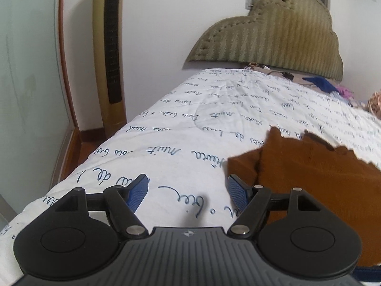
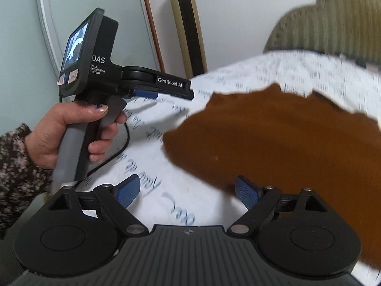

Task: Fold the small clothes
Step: 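Open the left tool and lift both tools away from the sweater, then move both open tools down to the side edge of the brown sweater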

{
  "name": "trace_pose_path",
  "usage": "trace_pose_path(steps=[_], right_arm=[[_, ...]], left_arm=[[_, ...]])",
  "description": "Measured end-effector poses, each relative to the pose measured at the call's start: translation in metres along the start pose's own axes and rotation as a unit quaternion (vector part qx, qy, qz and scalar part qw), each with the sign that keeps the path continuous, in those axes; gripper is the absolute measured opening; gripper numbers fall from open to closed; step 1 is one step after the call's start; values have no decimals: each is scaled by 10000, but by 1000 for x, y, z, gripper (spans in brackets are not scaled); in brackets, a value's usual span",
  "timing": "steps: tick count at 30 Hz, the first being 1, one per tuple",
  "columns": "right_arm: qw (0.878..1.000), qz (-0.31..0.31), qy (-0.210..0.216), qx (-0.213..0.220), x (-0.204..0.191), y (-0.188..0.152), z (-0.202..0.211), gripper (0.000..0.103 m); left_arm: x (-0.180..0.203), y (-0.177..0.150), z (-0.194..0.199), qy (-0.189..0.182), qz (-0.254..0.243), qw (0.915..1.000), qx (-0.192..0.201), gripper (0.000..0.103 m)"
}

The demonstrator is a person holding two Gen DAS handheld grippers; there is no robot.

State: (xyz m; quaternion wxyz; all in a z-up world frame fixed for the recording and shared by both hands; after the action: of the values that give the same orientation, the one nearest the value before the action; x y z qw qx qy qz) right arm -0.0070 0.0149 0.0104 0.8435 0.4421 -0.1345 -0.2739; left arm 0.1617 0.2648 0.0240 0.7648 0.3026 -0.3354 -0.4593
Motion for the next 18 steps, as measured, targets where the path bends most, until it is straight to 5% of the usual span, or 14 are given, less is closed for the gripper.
trace_pose_path(steps=[12,18], right_arm=[[9813,1657,-980,-16,-46,19,-36,85],[9661,2044,-1536,-362,-44,17,-70,72]], left_arm=[[7,21,-39,-263,137,9980,-567,77],[20,29,-61,-371,-6,9965,-746,77]])
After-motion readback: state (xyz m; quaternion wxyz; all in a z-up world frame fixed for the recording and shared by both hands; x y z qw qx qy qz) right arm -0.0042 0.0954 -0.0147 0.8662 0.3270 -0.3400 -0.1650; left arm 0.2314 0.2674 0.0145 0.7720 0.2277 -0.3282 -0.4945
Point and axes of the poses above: each gripper's, at about its wrist camera, not at the fingertips, and z roughly against the way its jaws point, x to its right, y to its top, the point moved 5 cm from there along -z, roughly the way its jaws point, and after that the axes turned 11 degrees about z, right-handed, at the moved point
